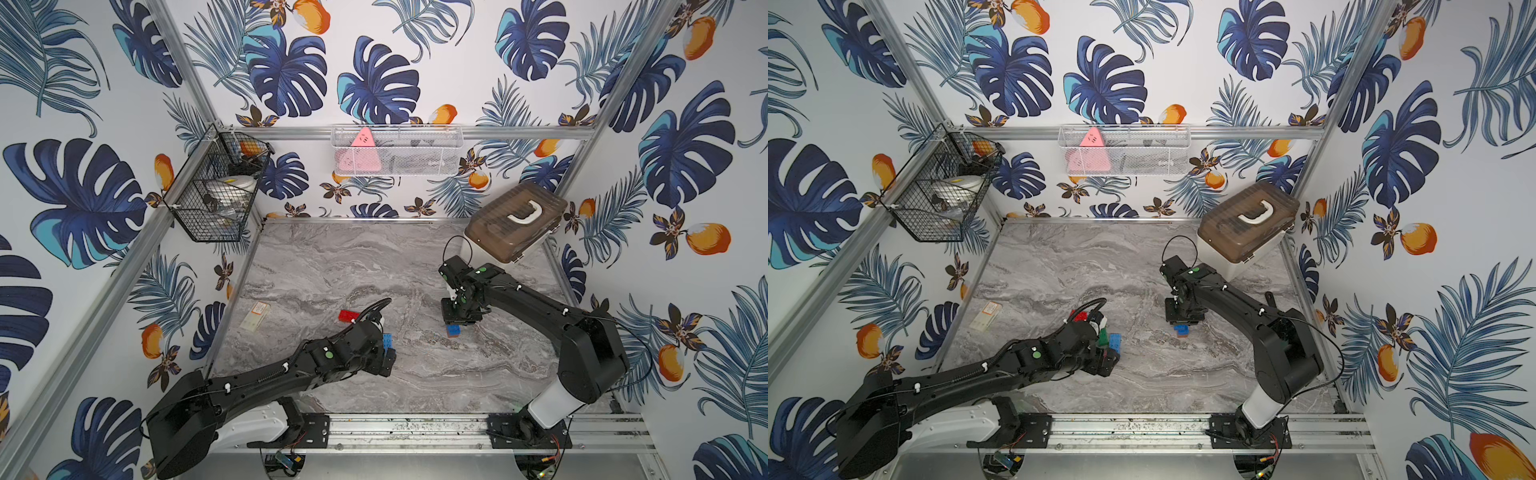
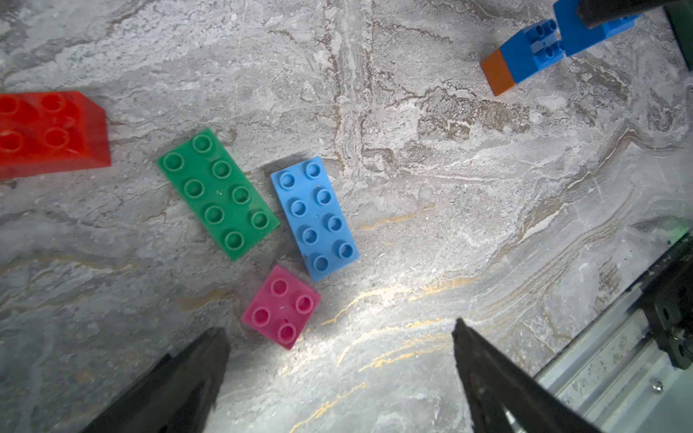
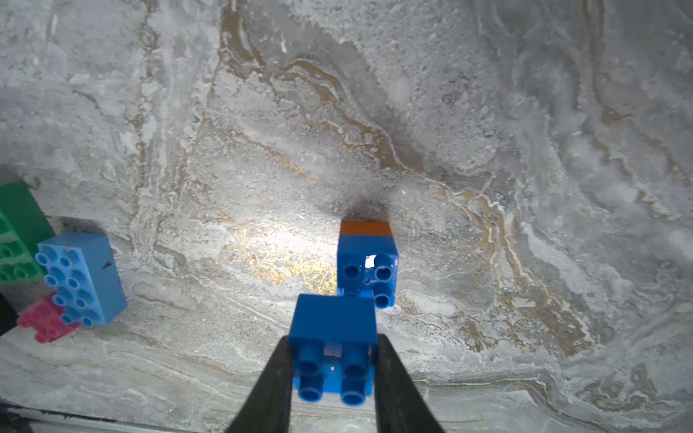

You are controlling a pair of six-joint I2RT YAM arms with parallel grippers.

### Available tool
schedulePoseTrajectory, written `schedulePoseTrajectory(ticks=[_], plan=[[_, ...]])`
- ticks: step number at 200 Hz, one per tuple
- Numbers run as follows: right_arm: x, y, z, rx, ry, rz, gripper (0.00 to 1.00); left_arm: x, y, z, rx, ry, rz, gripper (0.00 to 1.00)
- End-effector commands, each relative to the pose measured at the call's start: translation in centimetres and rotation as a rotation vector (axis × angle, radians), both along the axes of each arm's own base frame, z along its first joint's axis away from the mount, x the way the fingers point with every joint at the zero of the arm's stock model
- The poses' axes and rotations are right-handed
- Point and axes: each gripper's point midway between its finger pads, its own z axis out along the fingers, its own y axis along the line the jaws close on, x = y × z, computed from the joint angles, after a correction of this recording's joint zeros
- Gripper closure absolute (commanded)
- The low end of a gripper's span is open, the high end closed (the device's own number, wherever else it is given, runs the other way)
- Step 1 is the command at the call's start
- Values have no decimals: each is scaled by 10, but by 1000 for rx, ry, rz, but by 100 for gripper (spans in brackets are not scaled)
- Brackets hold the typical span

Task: Assemble a spoon with lego
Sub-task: Assemble the lego brick with the lego brick.

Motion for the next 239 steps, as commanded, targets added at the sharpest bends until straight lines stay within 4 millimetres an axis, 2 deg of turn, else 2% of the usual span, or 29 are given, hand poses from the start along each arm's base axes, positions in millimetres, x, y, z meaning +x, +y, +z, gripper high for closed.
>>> schedulePoseTrajectory(ticks=[1,239], plan=[[-2,-2,-3,0,15,24,73,4,-8,6,-18,-21,-12,1],[4,-6,-20,-24,34,35,74,5,-8,5,-8,-23,-9,1]])
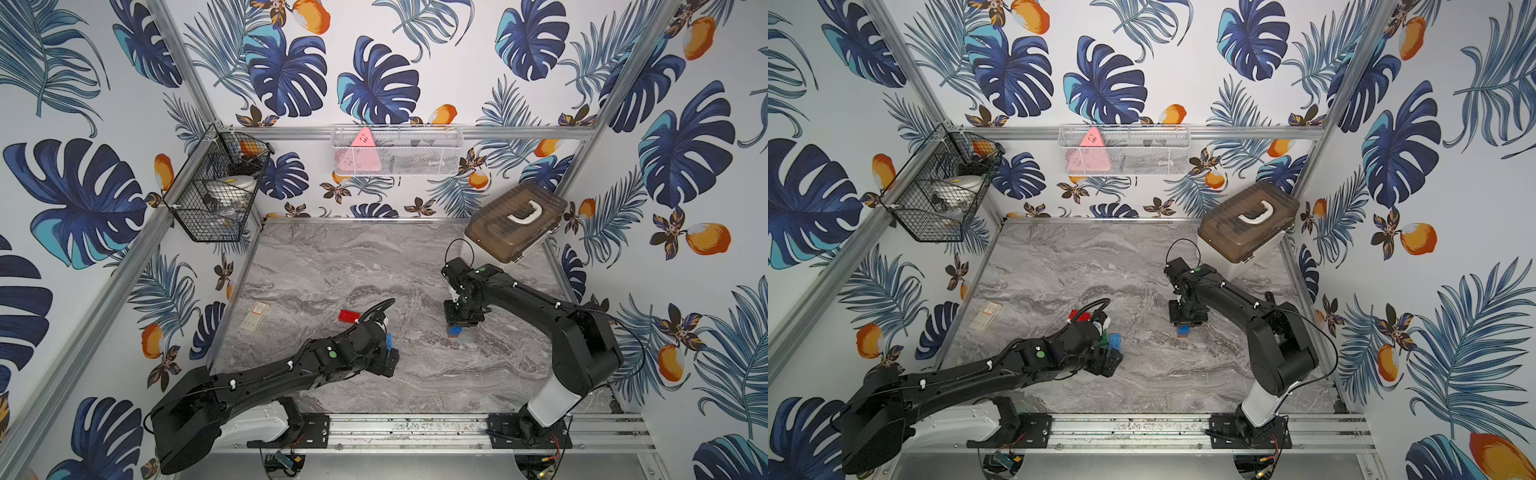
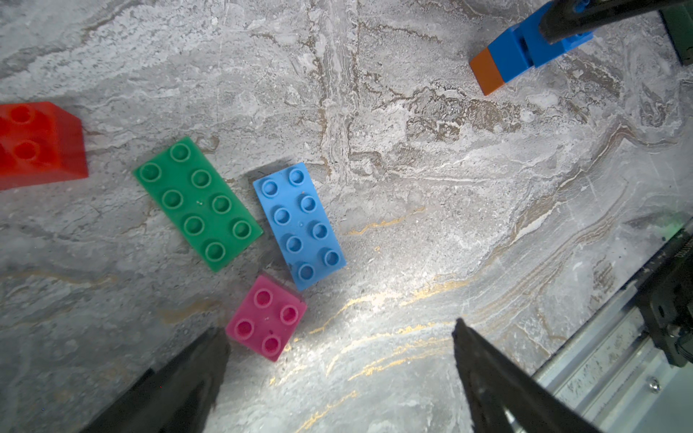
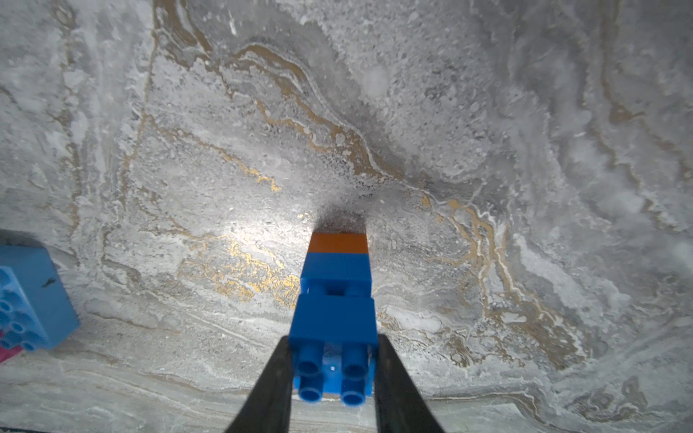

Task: Assemble a spoon with lego
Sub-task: Assemble the lego brick with the lego brick.

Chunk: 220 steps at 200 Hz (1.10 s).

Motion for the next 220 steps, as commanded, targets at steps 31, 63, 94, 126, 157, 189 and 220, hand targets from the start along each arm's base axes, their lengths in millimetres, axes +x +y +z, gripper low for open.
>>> schedulePoseTrajectory(ticks=[31,63,94,126,157,189,220], plan=[[3,-2,-5,-10,0,5,74,5,-2,6,-7,-25,6,1],[-1,-5,-17,-20,31,8,74,4,-1,7,-8,-27,9,1],[-8,-9,-30,-45,72,10,74,4,1,8,-7,-29,13,1],[-10,-8,-33,-34,88,2,72,4,2,9,-12,-34,16,1],[-1,2,-10,15,51,-10,66,4,1,8,-7,-31,14,1],[2,3,-4,15,45,-12,58,4,3,10,-8,-38,18,1],[-2,2,-4,19,46,-19,50,3,5,8,-6,-34,21,1]])
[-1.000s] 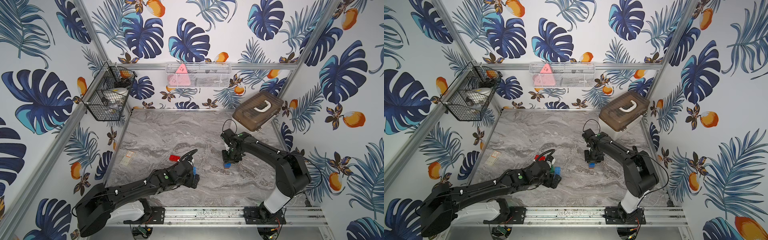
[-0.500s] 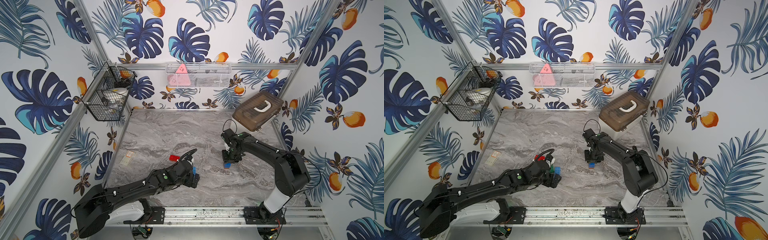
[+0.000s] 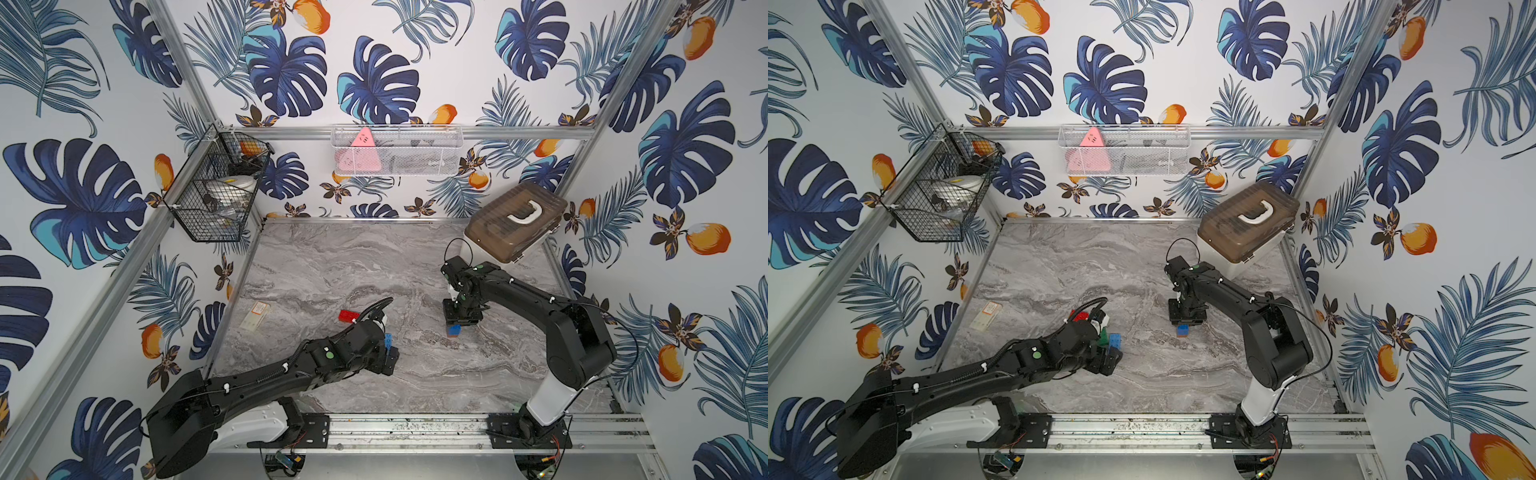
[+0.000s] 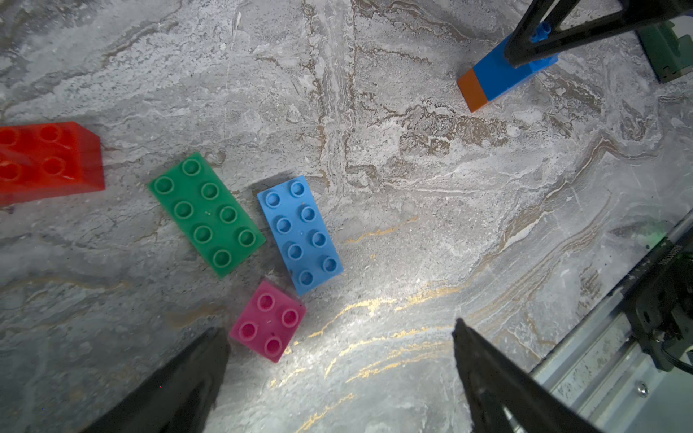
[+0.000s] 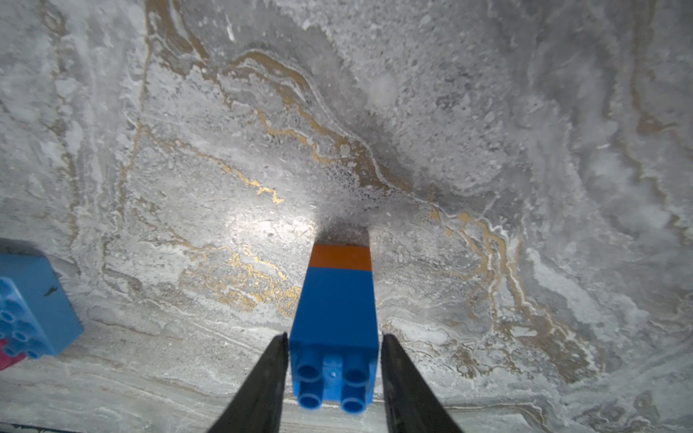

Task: Assemble a spoon with lego
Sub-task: Assemble the lego brick with the lego brick.

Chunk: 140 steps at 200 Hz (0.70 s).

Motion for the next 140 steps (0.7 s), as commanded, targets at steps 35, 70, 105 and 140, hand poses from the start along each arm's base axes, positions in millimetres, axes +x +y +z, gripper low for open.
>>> schedulePoseTrajectory(ticks=[35,70,105,140], plan=[[-12,4,-3,40,42,-26,45,1,2,0,11,-5,11,1],[-19,15,-11,103,81,-36,44,2,2,0,10,-4,11,1],[-19,23,-10,149,84,-43,44,1,2,-1,13,-2,11,1],[-17,19,-4,127,69,-41,43,1,4,-1,17,-4,15,1]])
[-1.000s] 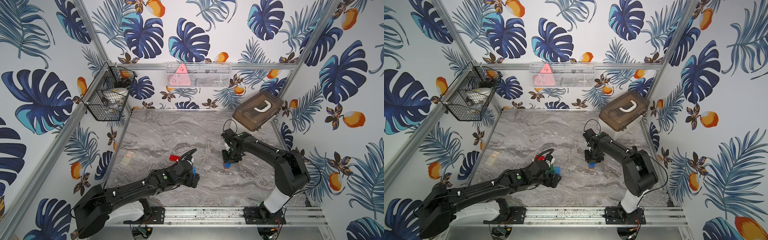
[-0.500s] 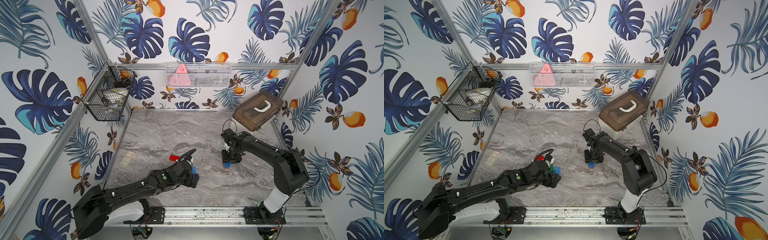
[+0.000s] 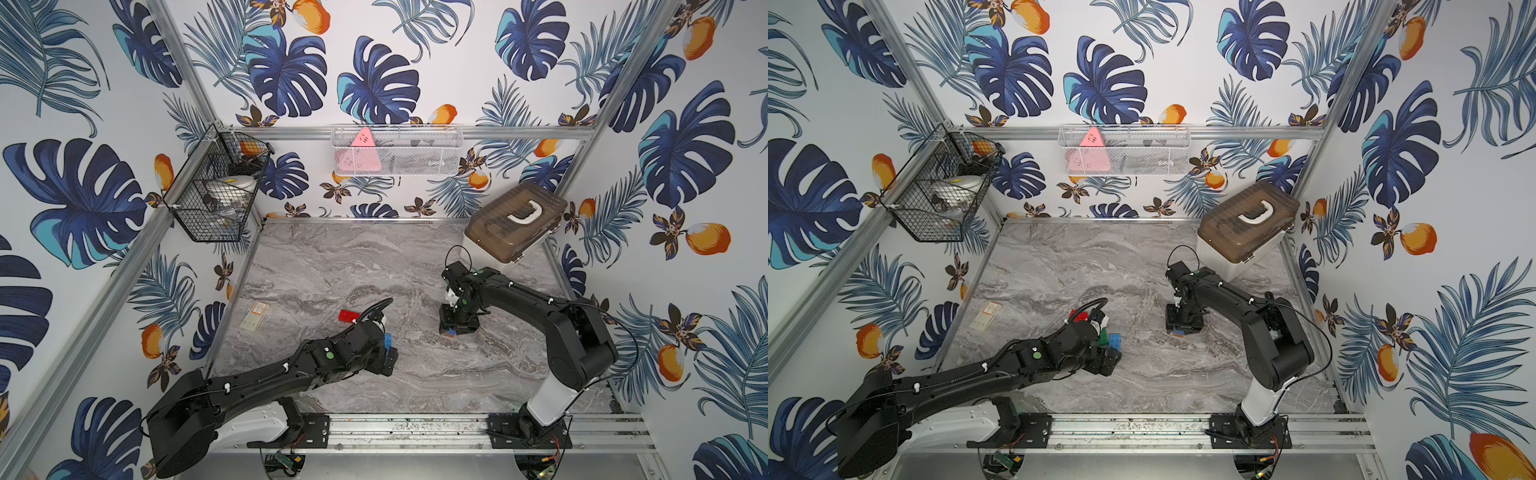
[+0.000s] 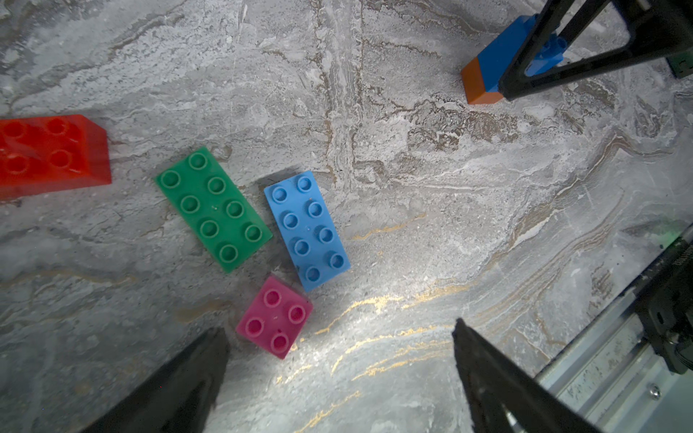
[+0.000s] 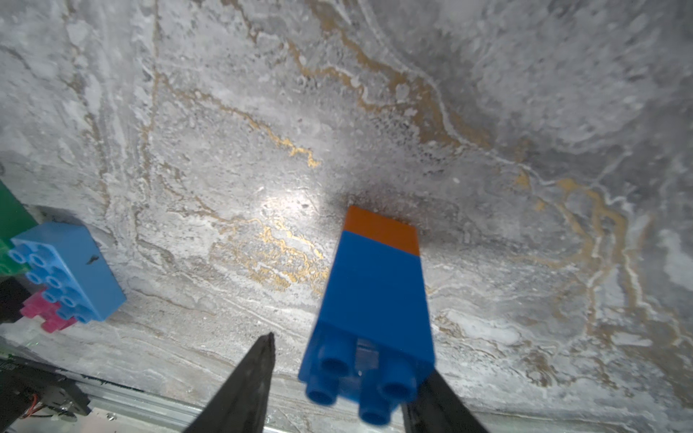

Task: Assemble a spoon with lego
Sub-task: Assemble the lego brick with the lego brick, then pick up the lego brick from the center of the board.

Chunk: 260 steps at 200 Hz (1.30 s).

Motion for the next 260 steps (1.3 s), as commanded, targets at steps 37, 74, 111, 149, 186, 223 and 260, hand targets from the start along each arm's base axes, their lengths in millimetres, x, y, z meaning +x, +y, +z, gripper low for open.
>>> schedulePoseTrajectory(ticks=[37,74,111,149,186,223,260], plan=[[5,-16,30,-66,-89,-5,43,0,7,-1,18,24,33,1],[5,-1,64,-64,-205,35,43,9,18,-7,-9,77,104,1],[-9,56,67,-22,-230,115,42,22,54,-2,-53,79,269,1],[-22,116,41,25,-205,177,42,24,86,0,-16,82,379,1],[-28,152,19,39,-176,241,42,15,104,-5,-26,93,466,1],[-31,176,3,56,-157,268,42,3,113,-13,-36,110,506,1],[-32,186,-8,29,-159,286,41,0,114,-13,-30,113,495,1]])
